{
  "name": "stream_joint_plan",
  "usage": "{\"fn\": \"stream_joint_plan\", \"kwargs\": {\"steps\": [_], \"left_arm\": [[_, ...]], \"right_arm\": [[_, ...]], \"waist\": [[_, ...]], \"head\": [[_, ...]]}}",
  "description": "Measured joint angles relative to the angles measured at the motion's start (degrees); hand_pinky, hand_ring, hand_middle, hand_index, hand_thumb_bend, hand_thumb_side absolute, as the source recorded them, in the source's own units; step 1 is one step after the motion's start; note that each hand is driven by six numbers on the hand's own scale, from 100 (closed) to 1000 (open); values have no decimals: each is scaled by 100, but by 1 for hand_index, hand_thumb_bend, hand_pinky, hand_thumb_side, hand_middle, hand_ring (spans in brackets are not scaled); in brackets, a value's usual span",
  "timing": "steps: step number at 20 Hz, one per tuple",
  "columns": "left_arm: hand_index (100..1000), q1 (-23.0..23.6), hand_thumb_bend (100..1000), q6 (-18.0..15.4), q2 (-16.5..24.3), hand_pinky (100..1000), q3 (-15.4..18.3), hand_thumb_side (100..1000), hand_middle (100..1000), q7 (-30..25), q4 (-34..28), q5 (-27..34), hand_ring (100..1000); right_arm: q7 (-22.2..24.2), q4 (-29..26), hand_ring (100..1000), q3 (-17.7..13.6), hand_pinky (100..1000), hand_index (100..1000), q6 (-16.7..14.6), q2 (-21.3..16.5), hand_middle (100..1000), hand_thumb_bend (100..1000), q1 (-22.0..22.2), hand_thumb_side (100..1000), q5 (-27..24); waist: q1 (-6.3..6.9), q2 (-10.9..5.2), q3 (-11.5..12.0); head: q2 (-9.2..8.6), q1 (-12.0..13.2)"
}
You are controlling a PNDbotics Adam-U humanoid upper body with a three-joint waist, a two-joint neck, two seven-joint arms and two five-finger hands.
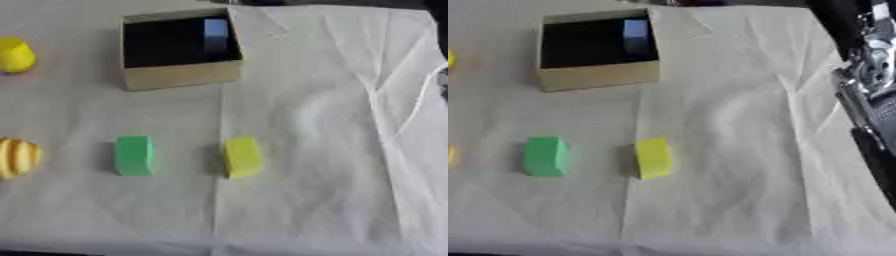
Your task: Pick up objects on the table and place them in the box.
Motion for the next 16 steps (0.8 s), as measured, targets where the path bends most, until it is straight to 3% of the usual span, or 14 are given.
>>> {"fn": "stream_joint_plan", "kwargs": {"steps": [3,11,16], "left_arm": [[877,0,357,-3,0,684,-2,613,737,-13,1,0,787],[876,0,358,7,3,685,-33,614,737,-54,4,0,788],[875,0,356,7,7,685,-62,614,737,-96,6,2,788]], "right_arm": [[344,0,775,145,783,868,-35,-245,795,100,-201,524,410],[2067,-1,821,822,806,890,-164,-1262,834,210,-1086,528,1905],[2899,-1,831,1338,808,903,-194,-1591,841,246,-1520,537,2231]], "waist": [[-8,-1,6],[-90,-7,44],[-123,-7,87]], "head": [[0,5],[0,5],[0,10]]}}
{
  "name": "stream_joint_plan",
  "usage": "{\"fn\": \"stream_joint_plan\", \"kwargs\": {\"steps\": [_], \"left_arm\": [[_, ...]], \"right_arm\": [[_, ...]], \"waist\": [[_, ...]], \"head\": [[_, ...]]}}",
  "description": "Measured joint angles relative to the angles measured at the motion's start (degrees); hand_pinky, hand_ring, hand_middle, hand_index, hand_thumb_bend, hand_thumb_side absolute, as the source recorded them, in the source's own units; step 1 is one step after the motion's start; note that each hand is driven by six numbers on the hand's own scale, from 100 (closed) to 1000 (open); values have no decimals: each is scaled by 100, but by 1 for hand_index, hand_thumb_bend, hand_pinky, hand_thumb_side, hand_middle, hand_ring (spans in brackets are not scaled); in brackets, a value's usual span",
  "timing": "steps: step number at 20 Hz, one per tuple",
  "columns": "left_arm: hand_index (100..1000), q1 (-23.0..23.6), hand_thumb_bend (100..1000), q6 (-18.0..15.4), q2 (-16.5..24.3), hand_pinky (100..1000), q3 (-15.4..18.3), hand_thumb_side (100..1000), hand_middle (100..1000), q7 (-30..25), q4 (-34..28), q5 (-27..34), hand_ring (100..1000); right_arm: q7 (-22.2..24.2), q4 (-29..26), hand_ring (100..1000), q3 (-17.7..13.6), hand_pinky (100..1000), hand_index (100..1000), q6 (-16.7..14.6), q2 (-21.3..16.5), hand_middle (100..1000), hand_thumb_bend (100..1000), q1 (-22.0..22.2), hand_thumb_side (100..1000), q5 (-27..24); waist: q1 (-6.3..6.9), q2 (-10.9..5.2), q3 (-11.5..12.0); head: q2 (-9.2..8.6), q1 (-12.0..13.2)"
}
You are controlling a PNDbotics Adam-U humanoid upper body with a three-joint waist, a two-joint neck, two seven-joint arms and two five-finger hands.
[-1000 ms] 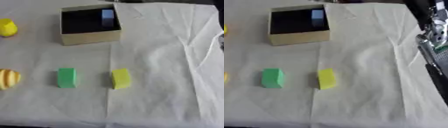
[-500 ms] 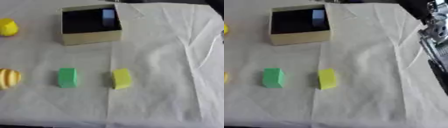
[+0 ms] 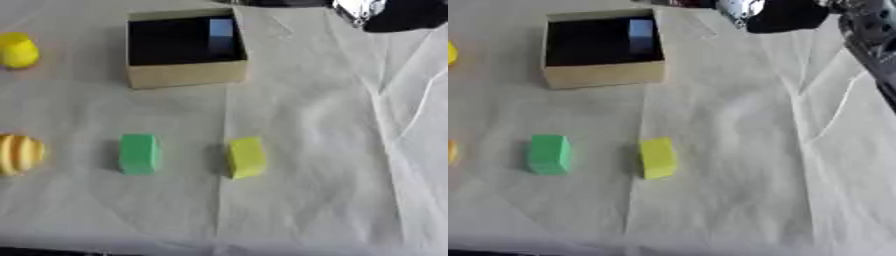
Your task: Pick up objects on the table and place them in the box.
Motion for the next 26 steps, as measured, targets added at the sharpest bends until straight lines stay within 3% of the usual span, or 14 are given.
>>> {"fn": "stream_joint_plan", "kwargs": {"steps": [6,7,9,15,26], "left_arm": [[874,-5,356,4,1,685,-43,614,737,-43,1,11,788],[874,-11,350,3,1,685,-48,616,736,-54,1,18,788],[873,-33,354,2,2,685,-51,615,736,-60,2,26,788],[868,-39,352,8,4,686,-84,616,736,-96,6,47,788],[859,-51,350,4,5,686,-117,616,738,-130,35,56,789]], "right_arm": [[784,-1,844,604,813,906,53,-28,847,243,-531,552,75],[896,-1,844,690,813,905,81,-6,847,284,-580,528,94],[1094,-1,844,860,813,905,140,18,846,239,-625,566,123],[1428,-1,852,1302,815,909,239,90,852,251,-617,580,129],[2122,-1,864,1894,818,914,57,158,858,273,-476,598,127]], "waist": [[-20,0,19],[-20,0,23],[-20,0,32],[-54,0,43],[-54,0,63]], "head": [[0,14],[0,14],[0,16],[0,32],[0,34]]}}
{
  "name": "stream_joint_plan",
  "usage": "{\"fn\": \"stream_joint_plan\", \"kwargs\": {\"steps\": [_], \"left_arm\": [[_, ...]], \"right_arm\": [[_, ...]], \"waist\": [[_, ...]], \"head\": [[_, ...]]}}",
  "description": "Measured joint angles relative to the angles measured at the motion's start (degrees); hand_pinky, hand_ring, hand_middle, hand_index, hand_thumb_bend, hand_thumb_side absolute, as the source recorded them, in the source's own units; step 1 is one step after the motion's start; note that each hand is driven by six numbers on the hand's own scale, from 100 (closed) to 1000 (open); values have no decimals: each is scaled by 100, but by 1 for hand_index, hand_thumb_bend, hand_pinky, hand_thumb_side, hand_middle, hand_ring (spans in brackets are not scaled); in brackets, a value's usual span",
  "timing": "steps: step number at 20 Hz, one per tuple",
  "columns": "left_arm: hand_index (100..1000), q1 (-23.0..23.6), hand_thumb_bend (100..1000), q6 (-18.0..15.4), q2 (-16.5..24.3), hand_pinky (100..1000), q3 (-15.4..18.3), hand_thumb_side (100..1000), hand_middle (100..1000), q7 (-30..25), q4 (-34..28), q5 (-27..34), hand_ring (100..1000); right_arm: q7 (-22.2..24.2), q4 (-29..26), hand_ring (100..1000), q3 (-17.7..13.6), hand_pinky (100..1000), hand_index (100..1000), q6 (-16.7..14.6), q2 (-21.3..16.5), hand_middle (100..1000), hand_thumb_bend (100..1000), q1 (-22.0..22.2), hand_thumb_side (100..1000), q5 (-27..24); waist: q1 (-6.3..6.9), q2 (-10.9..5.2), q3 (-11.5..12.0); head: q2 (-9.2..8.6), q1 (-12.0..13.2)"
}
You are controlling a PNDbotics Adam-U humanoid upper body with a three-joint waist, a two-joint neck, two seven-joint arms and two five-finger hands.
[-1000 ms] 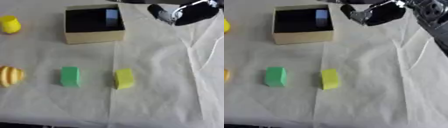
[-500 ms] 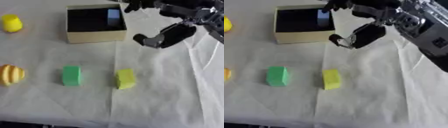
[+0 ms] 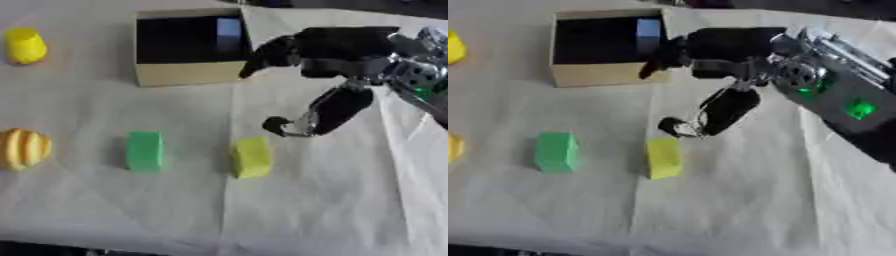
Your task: Pick up objects on the table and place them in the box.
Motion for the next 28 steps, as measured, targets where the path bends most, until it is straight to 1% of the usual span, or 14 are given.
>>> {"fn": "stream_joint_plan", "kwargs": {"steps": [8,10,11,15,18,22,23,24,28], "left_arm": [[853,1,349,3,1,686,-1,617,738,-15,3,22,789],[851,1,348,-1,1,686,-2,617,737,-21,5,34,789],[850,1,348,-2,1,686,-3,617,737,-23,7,40,789],[848,1,347,-4,1,686,-25,618,736,-27,23,48,787],[847,1,346,-4,1,686,-33,618,736,-27,35,51,787],[844,-1,344,-5,1,685,-35,620,733,-29,35,69,784],[844,-2,344,-5,1,685,-35,620,733,-30,35,76,784],[842,-4,343,-6,0,685,-36,621,731,-32,35,86,782],[840,-16,341,-11,-2,685,-37,622,727,-40,37,99,779]], "right_arm": [[7,0,869,57,819,917,-58,69,856,296,13,594,43],[42,0,872,130,822,920,3,137,848,313,49,569,177],[70,0,876,179,824,922,44,178,847,328,91,543,276],[215,0,880,346,830,917,207,339,839,356,232,484,715],[325,0,880,418,830,911,325,409,838,356,322,488,912],[399,0,884,476,831,911,465,471,839,374,412,466,1064],[405,0,885,478,832,911,495,491,839,370,427,443,1115],[409,0,885,480,831,911,522,503,840,383,450,458,1165],[440,0,881,507,827,910,637,551,837,396,568,443,1382]], "waist": [[-18,0,-40],[-31,0,-42],[-31,0,-41],[-31,0,-33],[-31,0,-28],[-31,0,-19],[-31,0,-17],[-31,0,-10],[-31,4,7]], "head": [[0,13],[0,13],[0,13],[0,13],[0,11],[0,6],[0,3],[0,0],[0,-11]]}}
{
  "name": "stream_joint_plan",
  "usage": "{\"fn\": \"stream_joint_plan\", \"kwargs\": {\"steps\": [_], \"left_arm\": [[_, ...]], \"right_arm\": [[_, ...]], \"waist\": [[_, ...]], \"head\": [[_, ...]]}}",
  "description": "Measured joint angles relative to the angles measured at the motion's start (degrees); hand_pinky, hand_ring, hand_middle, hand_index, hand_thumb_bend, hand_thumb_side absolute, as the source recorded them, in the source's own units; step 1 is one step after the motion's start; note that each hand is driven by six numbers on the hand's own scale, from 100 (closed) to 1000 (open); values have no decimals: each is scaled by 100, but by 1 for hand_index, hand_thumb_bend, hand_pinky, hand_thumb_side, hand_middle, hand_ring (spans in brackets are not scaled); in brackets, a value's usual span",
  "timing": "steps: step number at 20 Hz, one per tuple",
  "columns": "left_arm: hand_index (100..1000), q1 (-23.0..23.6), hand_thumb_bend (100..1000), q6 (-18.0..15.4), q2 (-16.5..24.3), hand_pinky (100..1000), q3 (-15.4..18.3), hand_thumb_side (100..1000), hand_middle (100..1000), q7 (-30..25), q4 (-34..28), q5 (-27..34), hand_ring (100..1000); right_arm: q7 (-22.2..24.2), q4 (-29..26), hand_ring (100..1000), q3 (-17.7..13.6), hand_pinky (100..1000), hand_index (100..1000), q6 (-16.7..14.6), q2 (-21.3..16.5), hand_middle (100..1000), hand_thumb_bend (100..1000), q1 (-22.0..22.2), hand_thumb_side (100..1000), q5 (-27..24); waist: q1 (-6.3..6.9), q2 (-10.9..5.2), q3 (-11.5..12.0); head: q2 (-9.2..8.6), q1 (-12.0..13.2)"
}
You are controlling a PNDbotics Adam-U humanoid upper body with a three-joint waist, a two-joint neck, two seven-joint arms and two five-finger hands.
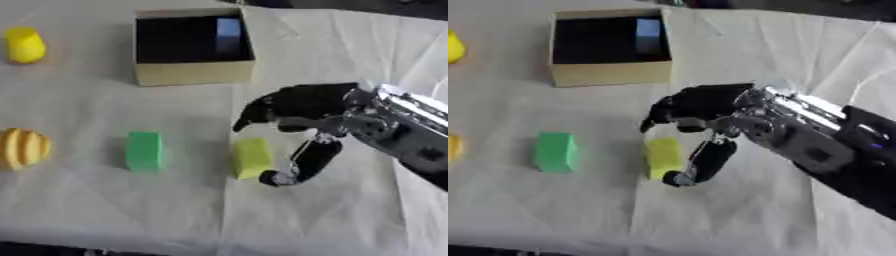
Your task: Pick up objects on the table and place them in the box.
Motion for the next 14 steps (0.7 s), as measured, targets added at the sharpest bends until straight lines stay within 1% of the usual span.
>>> {"fn": "stream_joint_plan", "kwargs": {"steps": [2,3,4,8,14], "left_arm": [[839,-11,340,1,-2,685,-1,622,726,-4,1,2,778],[839,-17,340,3,-3,685,-2,623,725,-7,1,3,778],[839,-20,339,4,-4,685,-4,623,725,-10,1,7,778],[837,-21,338,4,-8,685,-19,623,723,-18,2,26,777],[836,-47,335,1,-11,685,-31,625,722,-26,2,48,776]], "right_arm": [[-3,0,879,1,826,911,82,15,836,395,56,439,89],[-21,0,876,0,825,911,129,33,837,337,74,448,125],[-57,0,876,-1,825,911,175,58,834,397,98,431,162],[-191,0,880,-19,826,914,312,122,838,395,154,445,305],[-159,90,881,17,826,914,425,242,843,399,243,439,469]], "waist": [[0,2,3],[0,2,6],[0,3,12],[0,3,34],[0,47,73]], "head": [[0,-2],[0,-2],[0,-2],[0,-6],[0,-15]]}}
